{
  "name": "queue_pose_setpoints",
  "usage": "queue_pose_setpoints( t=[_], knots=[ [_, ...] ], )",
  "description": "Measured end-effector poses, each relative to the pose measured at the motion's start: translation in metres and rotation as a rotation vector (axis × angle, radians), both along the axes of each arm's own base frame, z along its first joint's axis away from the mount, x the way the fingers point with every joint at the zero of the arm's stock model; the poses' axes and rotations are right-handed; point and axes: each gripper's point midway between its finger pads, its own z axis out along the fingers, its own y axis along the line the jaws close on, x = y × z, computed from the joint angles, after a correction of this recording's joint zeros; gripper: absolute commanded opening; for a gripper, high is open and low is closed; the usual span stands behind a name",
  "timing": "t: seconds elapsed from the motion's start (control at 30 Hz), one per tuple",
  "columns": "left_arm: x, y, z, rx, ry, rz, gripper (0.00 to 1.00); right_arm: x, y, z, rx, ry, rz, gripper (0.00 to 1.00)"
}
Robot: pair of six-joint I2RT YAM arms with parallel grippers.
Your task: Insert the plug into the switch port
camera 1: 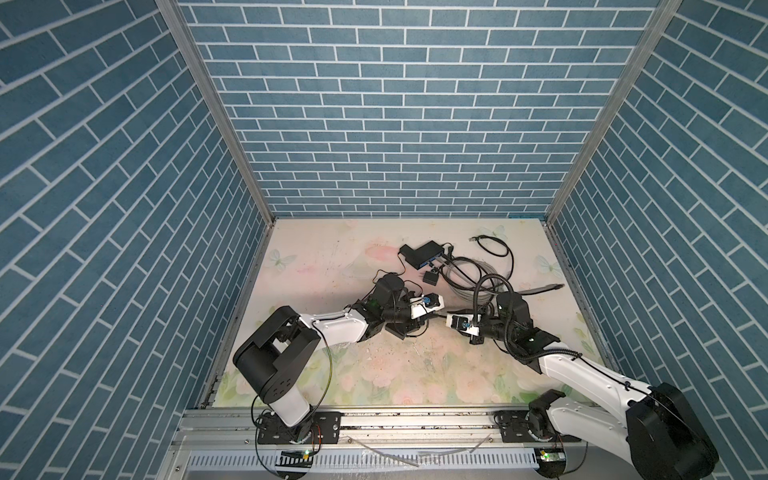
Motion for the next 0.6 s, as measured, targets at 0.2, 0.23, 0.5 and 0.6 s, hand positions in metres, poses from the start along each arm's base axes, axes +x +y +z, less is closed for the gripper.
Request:
queue_pose_setpoints(
  t=[0.2, 0.23, 0.5, 0.6],
  knots=[
    [-0.003, 0.000, -0.001, 0.007, 0.029, -0.009, 0.17, 0.003, 0.002, -0.006, -0.015, -0.012, 0.009, 0.28],
    [-0.004, 0.000, 0.000, 0.006, 0.031, -0.013, 0.17, 0.003, 0.002, -0.010, -0.021, -0.001, 0.010, 0.27],
    [-0.007, 0.000, -0.001, 0.013, 0.051, -0.027, 0.17, 0.007, 0.005, -0.018, -0.027, 0.011, 0.015, 0.22],
    [-0.008, -0.001, -0.001, 0.010, 0.053, -0.032, 0.17, 0.008, 0.006, -0.018, -0.024, 0.007, 0.017, 0.19]
  ],
)
